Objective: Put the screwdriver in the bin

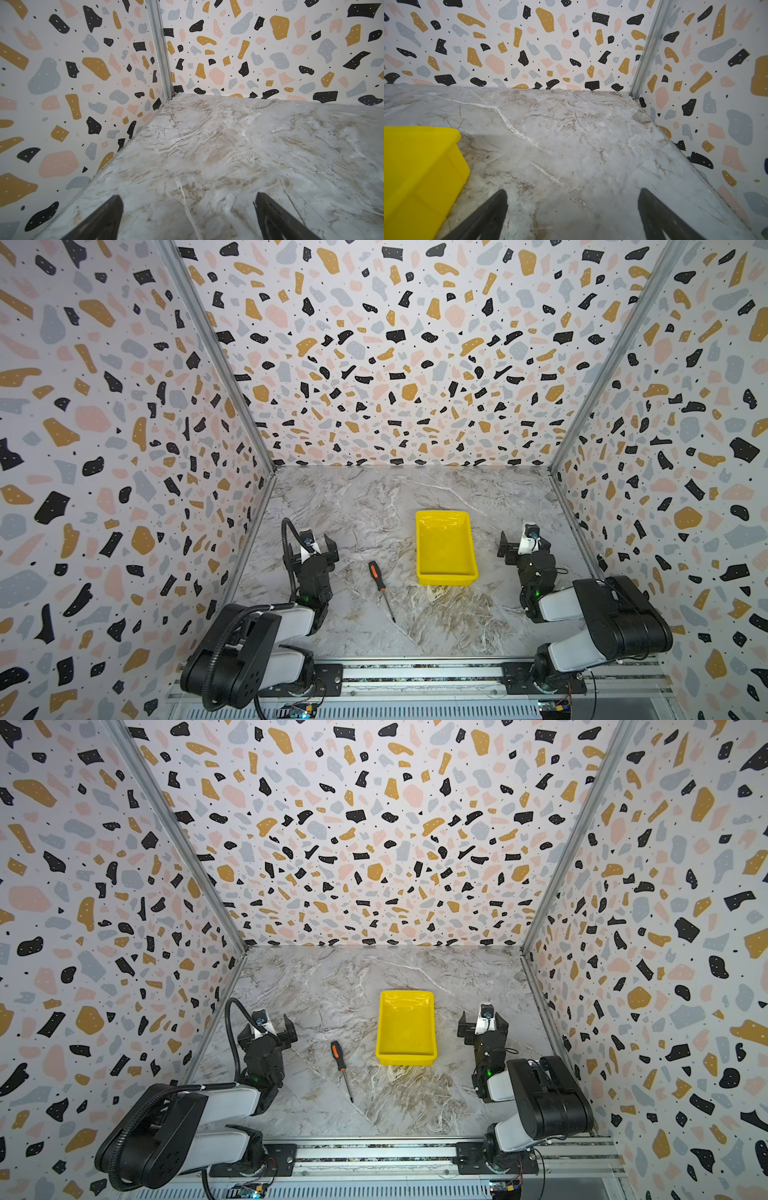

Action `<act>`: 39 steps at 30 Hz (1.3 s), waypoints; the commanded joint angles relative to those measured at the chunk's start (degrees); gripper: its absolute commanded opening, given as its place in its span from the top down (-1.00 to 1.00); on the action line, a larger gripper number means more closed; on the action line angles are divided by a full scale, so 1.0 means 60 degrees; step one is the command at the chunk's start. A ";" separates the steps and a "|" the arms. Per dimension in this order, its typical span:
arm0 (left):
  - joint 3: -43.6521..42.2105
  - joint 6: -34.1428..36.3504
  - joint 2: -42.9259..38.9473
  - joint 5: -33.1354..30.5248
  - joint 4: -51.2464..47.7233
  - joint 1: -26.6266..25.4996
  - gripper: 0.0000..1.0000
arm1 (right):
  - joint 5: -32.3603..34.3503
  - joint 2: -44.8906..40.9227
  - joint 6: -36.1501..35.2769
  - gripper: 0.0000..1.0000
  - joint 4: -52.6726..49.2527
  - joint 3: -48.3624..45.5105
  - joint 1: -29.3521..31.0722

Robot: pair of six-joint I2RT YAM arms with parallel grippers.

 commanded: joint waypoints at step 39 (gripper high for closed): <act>0.0040 -0.0023 -0.0091 -0.0011 0.0315 0.0048 -0.99 | -0.0014 -0.0104 -0.0020 -0.98 0.0081 0.0001 -0.0035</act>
